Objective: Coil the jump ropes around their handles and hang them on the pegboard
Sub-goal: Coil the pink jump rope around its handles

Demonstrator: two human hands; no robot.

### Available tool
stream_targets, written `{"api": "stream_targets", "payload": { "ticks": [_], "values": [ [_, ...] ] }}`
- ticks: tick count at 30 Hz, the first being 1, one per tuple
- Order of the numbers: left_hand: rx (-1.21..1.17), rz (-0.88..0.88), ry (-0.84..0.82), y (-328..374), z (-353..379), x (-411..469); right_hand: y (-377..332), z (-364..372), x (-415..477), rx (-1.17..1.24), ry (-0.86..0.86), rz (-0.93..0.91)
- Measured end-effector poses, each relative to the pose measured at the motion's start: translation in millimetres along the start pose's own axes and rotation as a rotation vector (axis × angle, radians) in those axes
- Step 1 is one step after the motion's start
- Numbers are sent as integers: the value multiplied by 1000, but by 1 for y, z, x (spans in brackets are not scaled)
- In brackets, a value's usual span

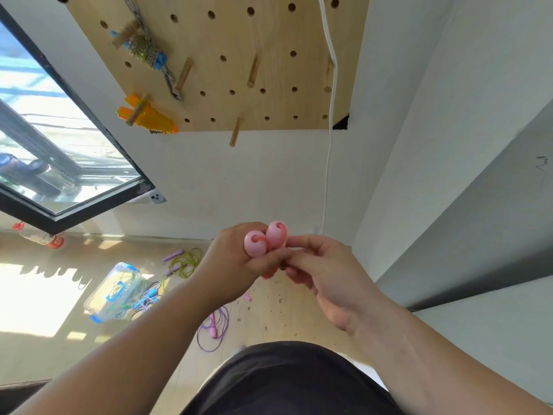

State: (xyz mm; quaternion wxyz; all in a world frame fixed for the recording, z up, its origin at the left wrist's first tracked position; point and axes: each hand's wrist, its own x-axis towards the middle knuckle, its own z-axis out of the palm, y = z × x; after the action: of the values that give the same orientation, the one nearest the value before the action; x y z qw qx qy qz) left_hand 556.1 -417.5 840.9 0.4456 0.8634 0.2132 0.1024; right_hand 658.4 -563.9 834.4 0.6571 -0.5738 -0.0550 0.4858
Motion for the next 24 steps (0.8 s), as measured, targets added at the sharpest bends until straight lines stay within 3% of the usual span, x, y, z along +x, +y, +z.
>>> {"api": "stream_targets", "payload": {
  "ticks": [7, 9, 13, 16, 18, 21, 24],
  "values": [
    [-138, -220, 106, 11, 9, -3, -4, -1, -8, -638, 68, -305],
    [-228, -245, 96, 9, 8, -4, -9, -6, -7, -706, 39, -343],
    [-480, -303, 78, 12, 8, -8, -13, -11, -5, -431, 19, -364],
    [-672, -402, 114, 9, 3, -11, -15, -16, -4, -147, 148, -402],
    [-693, -417, 125, 6, -2, -14, -11, -20, -2, -204, 147, -325],
    [-655, -382, 117, 3, -4, -16, 4, -18, 1, -357, -17, -88],
    [-563, -343, 124, -1, -6, -16, 11, -10, 2, -247, -43, -71]
  ]
}}
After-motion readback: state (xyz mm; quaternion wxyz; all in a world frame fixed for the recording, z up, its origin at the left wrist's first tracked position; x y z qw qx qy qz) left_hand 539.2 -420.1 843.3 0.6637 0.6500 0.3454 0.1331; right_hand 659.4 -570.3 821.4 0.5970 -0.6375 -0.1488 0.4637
